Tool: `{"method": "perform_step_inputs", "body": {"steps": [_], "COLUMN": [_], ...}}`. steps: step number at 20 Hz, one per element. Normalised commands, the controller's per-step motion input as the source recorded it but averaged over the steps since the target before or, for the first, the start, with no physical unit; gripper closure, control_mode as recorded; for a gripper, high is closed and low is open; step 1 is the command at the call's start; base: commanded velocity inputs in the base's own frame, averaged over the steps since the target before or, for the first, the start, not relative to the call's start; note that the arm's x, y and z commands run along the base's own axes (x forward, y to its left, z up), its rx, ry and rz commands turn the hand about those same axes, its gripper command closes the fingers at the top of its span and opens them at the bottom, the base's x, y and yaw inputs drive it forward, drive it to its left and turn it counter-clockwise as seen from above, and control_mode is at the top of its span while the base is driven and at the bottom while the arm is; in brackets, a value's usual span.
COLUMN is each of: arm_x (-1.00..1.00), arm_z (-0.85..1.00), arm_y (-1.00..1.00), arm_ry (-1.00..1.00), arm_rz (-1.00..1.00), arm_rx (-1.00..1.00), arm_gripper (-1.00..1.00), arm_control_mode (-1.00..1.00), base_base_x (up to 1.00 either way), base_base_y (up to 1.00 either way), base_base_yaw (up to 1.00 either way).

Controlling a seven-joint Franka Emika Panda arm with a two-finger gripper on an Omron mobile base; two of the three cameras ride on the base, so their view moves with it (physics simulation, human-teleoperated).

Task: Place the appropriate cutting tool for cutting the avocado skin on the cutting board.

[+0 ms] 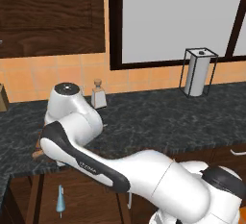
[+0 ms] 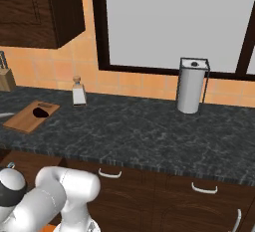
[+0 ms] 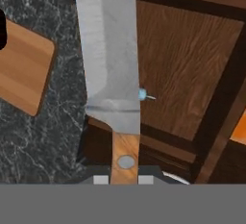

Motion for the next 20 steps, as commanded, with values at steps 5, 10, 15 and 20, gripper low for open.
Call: {"method": "perform_step_inputs", "body": {"steps": [5, 10, 15, 20], "arm_x": [0.96, 0.77, 0.8, 0.7], "arm_z": [-0.05, -0.44, -0.51, -0.42], "arm_y": [0.03, 0.07, 0.17, 0.2], "arm_ry": [0.0, 0.01, 0.05, 0.1], "arm_rz": [0.0, 0.0, 0.0, 0.0], "arm_rx": [0.0, -0.06, -0.09, -0.07], "arm_gripper": [1.0, 1.0, 1.0, 1.0], "arm_control_mode": [-1.0, -1.0, -1.0, -1.0], "base_base_x": [0.0, 0.0, 0.0, 0.0], "base_base_y": [0.0, 0.0, 0.0, 0.0], "base_base_yaw": [0.0, 0.0, 0.0, 0.0]}}
